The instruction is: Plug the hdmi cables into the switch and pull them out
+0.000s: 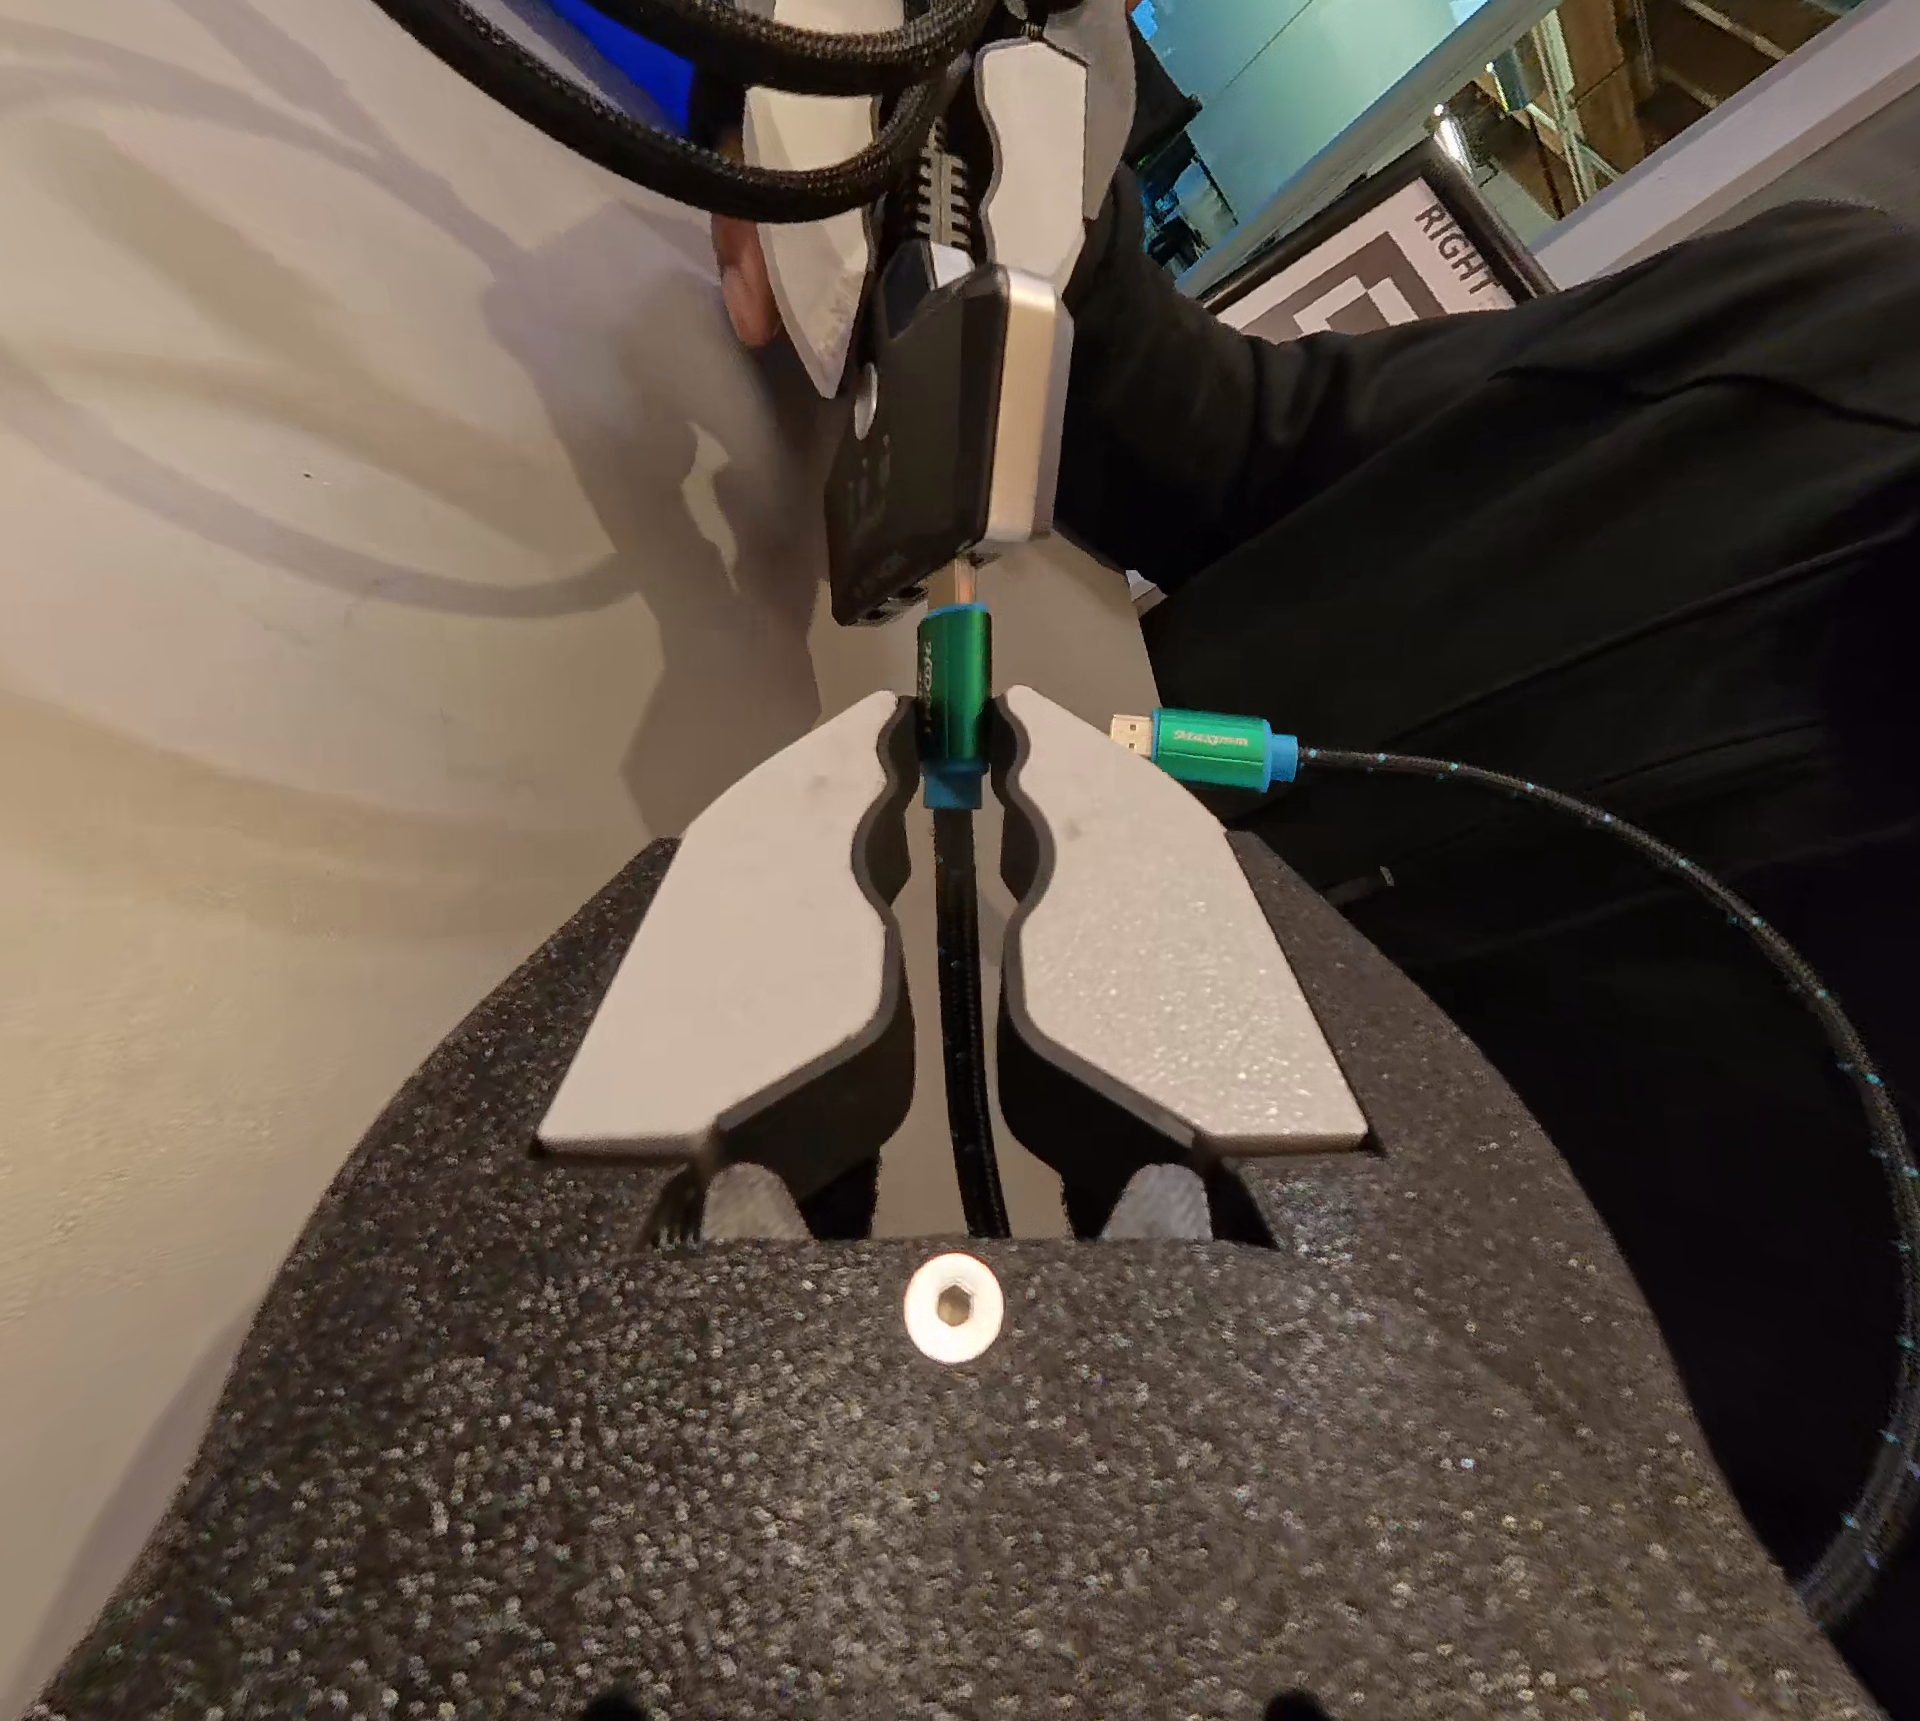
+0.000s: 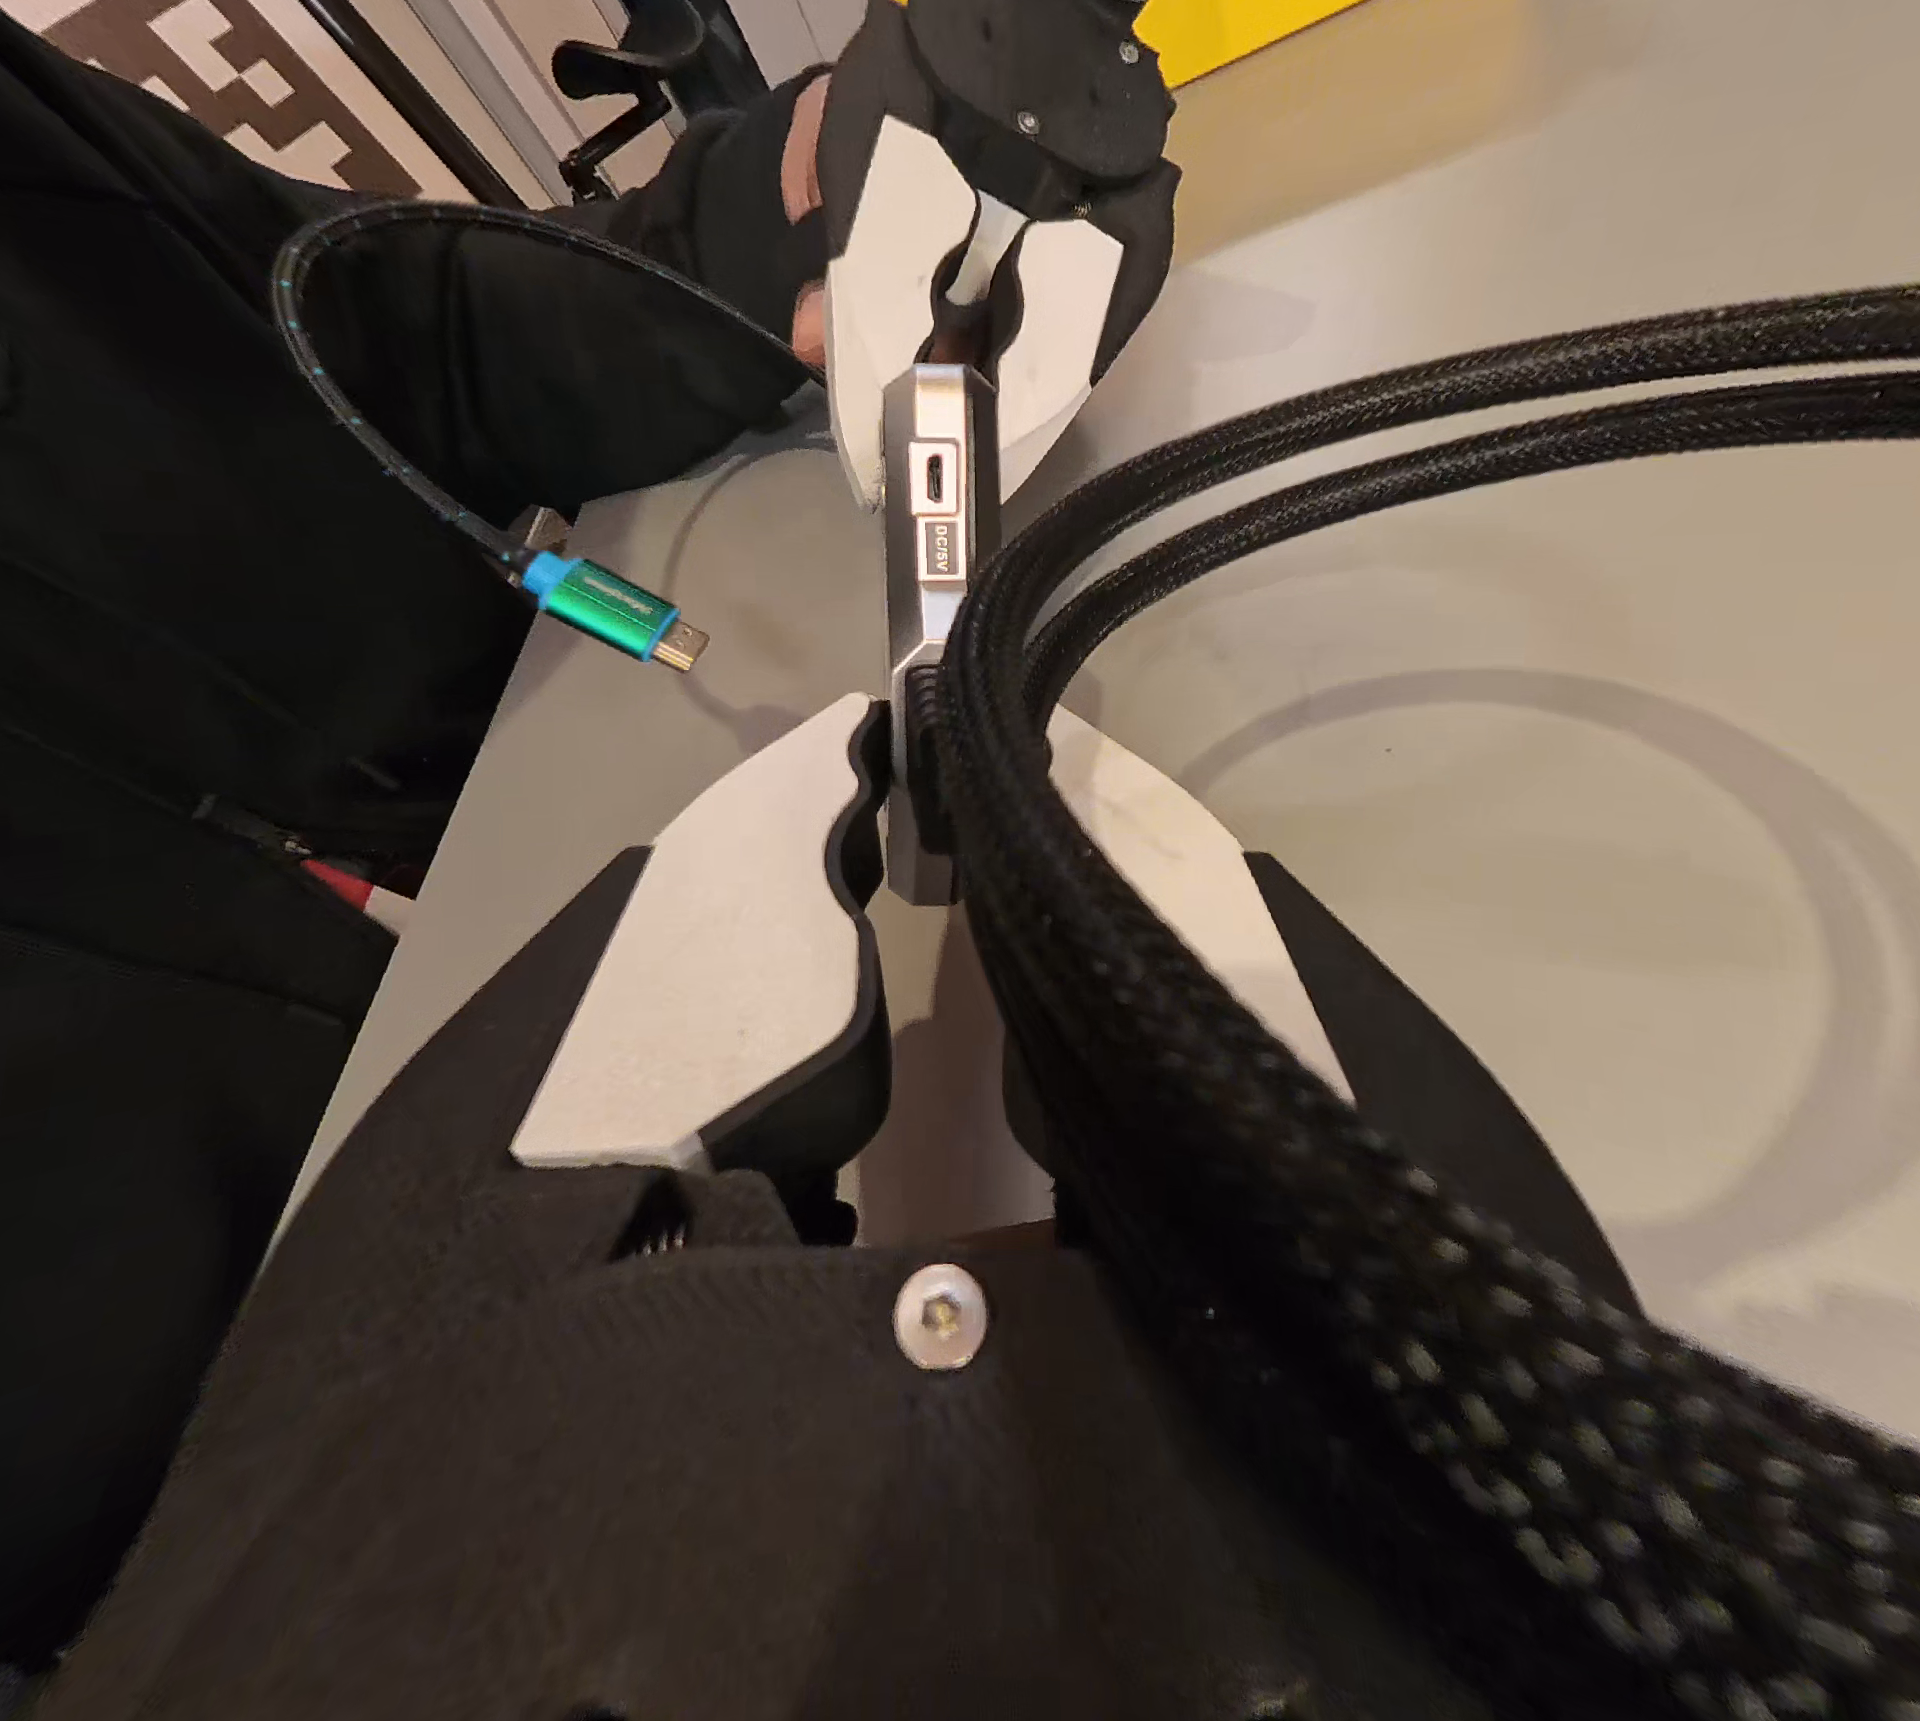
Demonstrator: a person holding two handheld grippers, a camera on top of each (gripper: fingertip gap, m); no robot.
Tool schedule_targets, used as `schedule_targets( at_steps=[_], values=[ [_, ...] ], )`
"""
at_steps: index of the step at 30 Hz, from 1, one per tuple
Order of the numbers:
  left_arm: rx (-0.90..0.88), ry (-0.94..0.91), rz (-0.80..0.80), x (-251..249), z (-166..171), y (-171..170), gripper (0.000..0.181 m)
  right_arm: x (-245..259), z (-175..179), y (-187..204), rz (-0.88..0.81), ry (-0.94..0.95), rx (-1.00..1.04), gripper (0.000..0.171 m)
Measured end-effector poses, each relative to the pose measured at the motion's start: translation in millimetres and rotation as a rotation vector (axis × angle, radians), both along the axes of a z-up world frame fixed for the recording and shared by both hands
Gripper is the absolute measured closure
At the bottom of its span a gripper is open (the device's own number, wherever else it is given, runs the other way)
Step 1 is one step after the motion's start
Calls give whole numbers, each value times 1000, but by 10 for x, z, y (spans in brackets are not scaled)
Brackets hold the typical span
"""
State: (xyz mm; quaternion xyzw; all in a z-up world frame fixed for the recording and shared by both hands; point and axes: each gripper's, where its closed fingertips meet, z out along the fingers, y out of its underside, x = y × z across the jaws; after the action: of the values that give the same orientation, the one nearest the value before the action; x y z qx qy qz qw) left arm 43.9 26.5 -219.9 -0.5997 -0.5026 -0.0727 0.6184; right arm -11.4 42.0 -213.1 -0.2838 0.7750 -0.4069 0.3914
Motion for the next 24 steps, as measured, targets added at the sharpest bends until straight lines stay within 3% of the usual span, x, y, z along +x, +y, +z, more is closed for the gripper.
schedule_targets(
  at_steps=[10,24],
  values=[
    [22,34,26,-38,26,-55,169,-3,-10,-32,-18,-73,37,148],
    [-101,7,5,10,-10,3,169,81,-78,-3,20,-79,70,148]
  ],
)
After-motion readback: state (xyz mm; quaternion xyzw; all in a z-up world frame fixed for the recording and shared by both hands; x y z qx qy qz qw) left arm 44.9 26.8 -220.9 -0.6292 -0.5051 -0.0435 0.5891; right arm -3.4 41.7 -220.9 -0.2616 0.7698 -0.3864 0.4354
